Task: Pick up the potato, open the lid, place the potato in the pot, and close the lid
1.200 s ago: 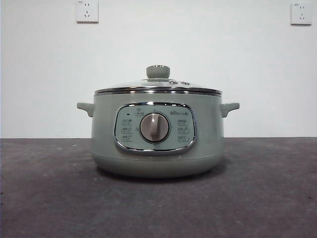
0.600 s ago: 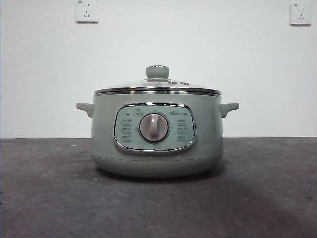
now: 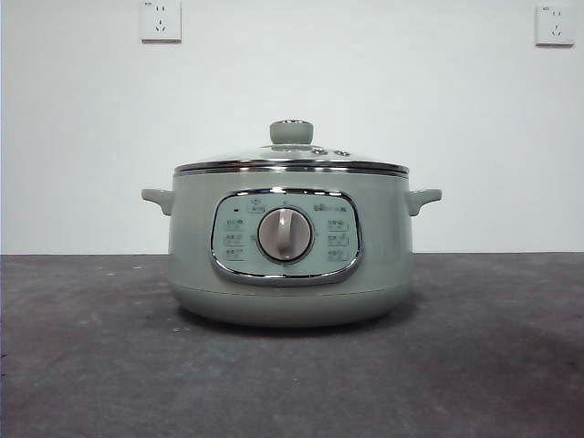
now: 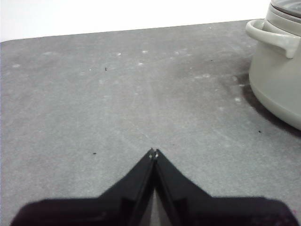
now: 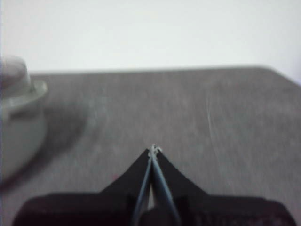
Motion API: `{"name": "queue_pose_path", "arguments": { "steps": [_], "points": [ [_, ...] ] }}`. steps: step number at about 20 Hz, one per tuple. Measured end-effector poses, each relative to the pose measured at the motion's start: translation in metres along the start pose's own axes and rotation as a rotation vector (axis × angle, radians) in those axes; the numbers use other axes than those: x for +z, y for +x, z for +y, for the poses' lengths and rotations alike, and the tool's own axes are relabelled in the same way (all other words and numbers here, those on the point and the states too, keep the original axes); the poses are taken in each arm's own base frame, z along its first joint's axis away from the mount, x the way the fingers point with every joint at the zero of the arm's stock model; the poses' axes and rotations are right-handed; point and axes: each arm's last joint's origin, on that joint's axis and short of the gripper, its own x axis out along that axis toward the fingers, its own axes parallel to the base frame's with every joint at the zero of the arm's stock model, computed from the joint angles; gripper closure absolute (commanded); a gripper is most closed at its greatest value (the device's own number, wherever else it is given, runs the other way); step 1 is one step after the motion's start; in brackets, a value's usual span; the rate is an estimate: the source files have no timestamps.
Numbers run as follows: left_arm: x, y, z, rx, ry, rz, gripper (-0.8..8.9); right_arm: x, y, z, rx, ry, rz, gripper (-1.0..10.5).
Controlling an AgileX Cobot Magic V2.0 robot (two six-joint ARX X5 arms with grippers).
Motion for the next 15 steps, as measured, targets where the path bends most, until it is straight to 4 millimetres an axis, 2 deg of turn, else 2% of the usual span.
{"name": "queue_pose_path", "arguments": {
  "steps": [3, 15],
  "points": [
    [0.0000, 0.0001, 0.0000, 0.000, 0.000, 0.001, 8.16, -0.0072, -0.0002, -0.0008, -0.029, -0.036, 0.075, 9.5],
    [-0.0003, 0.0003, 0.0000, 0.000, 0.000, 0.004, 8.16, -0.0072, -0.0003, -0.0011, -0.035, -0.057, 0.074, 9.5]
  ]
}}
